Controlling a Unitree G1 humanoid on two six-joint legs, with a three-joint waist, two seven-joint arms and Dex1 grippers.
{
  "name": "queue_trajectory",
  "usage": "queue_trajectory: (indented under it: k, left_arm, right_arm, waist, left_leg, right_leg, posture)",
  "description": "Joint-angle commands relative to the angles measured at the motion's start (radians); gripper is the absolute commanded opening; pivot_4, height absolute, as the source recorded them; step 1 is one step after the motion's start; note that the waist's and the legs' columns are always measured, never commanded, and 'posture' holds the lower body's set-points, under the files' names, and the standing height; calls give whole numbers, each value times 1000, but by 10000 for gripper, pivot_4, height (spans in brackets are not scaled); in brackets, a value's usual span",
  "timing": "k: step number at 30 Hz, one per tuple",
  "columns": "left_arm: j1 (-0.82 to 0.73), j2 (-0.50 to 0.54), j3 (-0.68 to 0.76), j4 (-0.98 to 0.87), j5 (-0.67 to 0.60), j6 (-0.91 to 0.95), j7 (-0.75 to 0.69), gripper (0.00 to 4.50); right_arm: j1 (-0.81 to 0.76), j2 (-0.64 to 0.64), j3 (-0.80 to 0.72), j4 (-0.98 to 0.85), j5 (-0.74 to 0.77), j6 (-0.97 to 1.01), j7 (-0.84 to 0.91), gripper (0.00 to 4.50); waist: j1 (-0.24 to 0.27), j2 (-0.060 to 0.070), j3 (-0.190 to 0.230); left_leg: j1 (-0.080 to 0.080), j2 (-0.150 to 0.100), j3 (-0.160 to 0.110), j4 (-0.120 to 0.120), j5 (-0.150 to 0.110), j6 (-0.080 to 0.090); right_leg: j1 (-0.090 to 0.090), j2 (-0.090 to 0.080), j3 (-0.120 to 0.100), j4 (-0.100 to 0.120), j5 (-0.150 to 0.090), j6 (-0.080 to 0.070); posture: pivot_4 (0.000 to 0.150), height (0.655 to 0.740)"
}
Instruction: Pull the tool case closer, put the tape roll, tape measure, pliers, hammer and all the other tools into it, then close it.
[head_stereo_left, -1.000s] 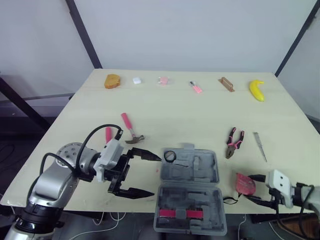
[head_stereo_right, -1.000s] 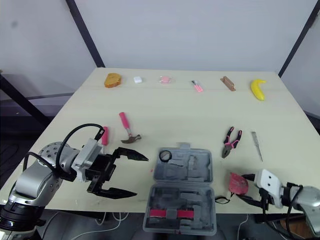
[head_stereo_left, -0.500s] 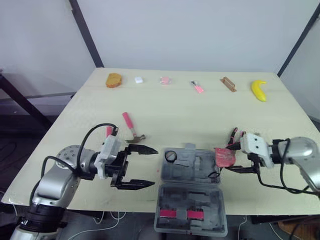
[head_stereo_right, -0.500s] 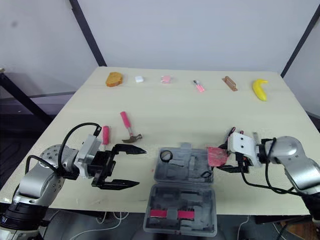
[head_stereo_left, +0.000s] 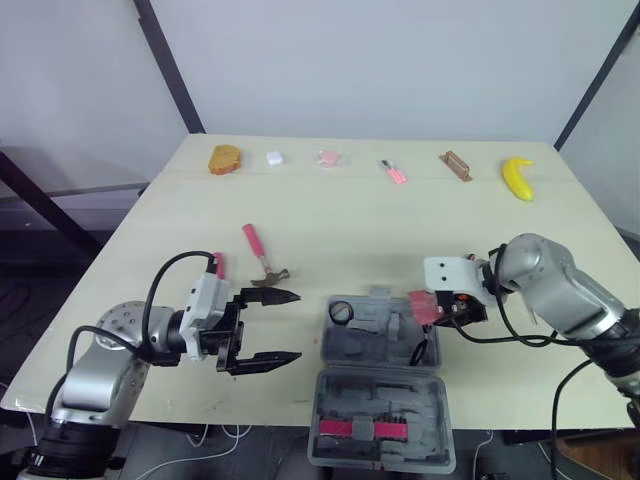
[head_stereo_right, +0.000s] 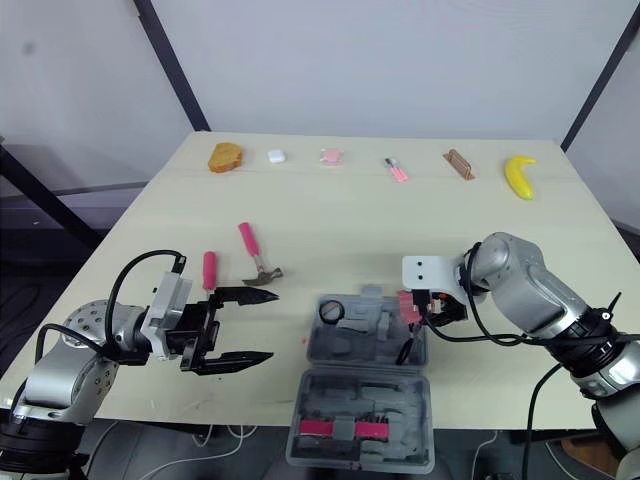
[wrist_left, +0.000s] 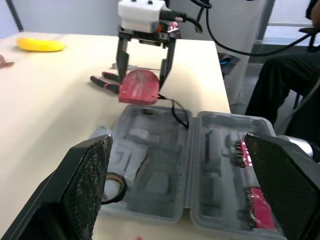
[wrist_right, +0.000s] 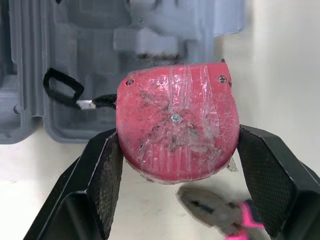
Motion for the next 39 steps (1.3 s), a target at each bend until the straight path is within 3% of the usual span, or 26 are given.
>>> queue_trajectory:
  k: [1, 15, 30, 33, 39]
  left_arm:
    - [9, 9, 33, -43, -10, -10, 11, 45000]
    - [11, 8, 20, -47, 6, -18, 25, 45000]
    - [-6, 3, 11, -59, 1, -8, 26, 45000]
    - [-6, 1, 8, -58, 0, -8, 26, 45000]
    - [-11, -4, 2, -51, 0, -10, 20, 45000]
  right_arm:
    - [-28, 0, 40, -30, -60, 49, 1, 29170]
    - [-55, 148, 130, 41, -127, 134, -64, 29170]
    - [-45, 181, 137, 88, -143, 111, -92, 29170]
    - [-41, 175, 135, 76, -134, 122, -79, 44091]
    - [-42, 177, 119, 65, -133, 135, -101, 44091]
  waist:
    - [0, 0, 0]
    - [-9, 0, 0]
    - [-24, 0, 0]
    - [-24, 0, 0]
    - [-24, 0, 0]
  left_leg:
    - [0, 0, 0, 0, 0, 0]
    - [0, 0, 2, 0, 0, 0]
    - [0, 0, 1, 0, 0, 0]
    - [0, 0, 1, 0, 0, 0]
    - [0, 0, 1, 0, 0, 0]
  right_leg:
    - [-1, 0, 0, 1, 0, 0]
    - [-1, 0, 2, 2, 0, 0]
    - [-1, 0, 2, 3, 0, 0]
    - [-1, 0, 2, 3, 0, 0]
    - [-1, 0, 2, 3, 0, 0]
  posture:
    - [1500, 7400]
    - [1500, 7400]
    - [1500, 7400]
    - [1500, 7400]
    - [1500, 7400]
